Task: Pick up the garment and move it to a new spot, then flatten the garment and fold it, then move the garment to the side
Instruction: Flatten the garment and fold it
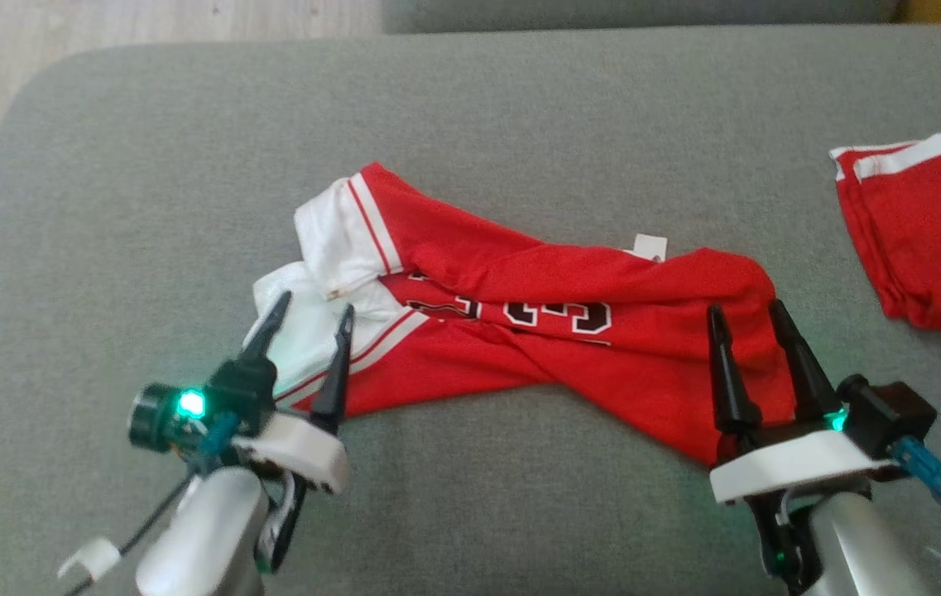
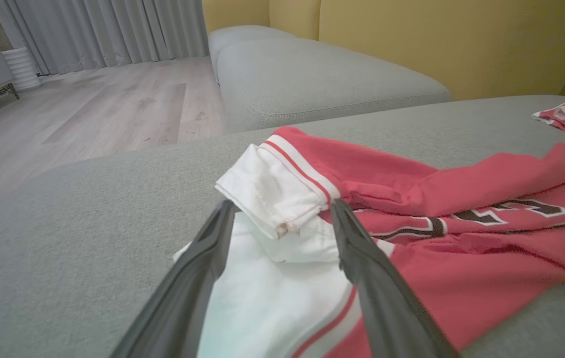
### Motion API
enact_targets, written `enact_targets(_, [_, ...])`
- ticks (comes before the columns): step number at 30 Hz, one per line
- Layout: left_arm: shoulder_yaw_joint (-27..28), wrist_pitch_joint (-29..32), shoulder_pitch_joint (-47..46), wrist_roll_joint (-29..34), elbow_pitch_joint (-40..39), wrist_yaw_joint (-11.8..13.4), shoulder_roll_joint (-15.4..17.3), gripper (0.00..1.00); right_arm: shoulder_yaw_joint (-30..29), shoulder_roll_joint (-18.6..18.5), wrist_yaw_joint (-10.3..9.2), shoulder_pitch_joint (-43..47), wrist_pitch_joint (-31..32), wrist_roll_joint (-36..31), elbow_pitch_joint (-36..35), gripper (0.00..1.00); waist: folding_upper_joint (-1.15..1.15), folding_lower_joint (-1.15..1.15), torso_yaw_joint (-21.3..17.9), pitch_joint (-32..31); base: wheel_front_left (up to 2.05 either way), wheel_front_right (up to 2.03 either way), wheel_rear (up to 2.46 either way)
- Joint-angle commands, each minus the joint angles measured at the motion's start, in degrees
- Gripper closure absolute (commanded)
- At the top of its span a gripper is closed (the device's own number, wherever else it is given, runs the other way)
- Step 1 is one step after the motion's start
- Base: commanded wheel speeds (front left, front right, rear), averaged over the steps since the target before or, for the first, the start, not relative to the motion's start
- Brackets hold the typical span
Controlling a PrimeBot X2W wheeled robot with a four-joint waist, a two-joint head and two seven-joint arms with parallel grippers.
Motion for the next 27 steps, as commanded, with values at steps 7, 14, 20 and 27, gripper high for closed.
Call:
enact_targets(7, [3.7,0.3,-7.9,-0.9,5.7,-0.2,0.3,0.00,1.2,-0.1,-0.05,-3.3,-0.6,-0.3,-2.3,0.00,0.00,0.00,-2.8,3.4,0.00,0.00,0.00])
enact_targets(14, [4.0,0.3,-10.7,-1.7,10.8,-0.6,-0.1,0.00,1.4,-0.1,-0.05,-3.7,-0.6,-0.1,-2.5,0.00,0.00,0.00,-3.9,4.4,0.00,0.00,0.00])
enact_targets(20, [3.7,-1.3,-11.8,-1.9,12.3,-1.7,-0.5,1.00,1.5,-0.1,-0.05,-3.5,-0.6,-0.1,-2.4,0.00,0.00,0.00,-4.3,3.9,0.00,0.00,0.00])
enact_targets(27, [4.1,-2.5,-12.7,-1.4,9.1,-1.9,-0.2,1.00,2.0,-0.1,-0.05,-3.6,-0.6,0.0,-1.9,0.00,0.00,0.00,-4.7,2.8,0.00,0.00,0.00])
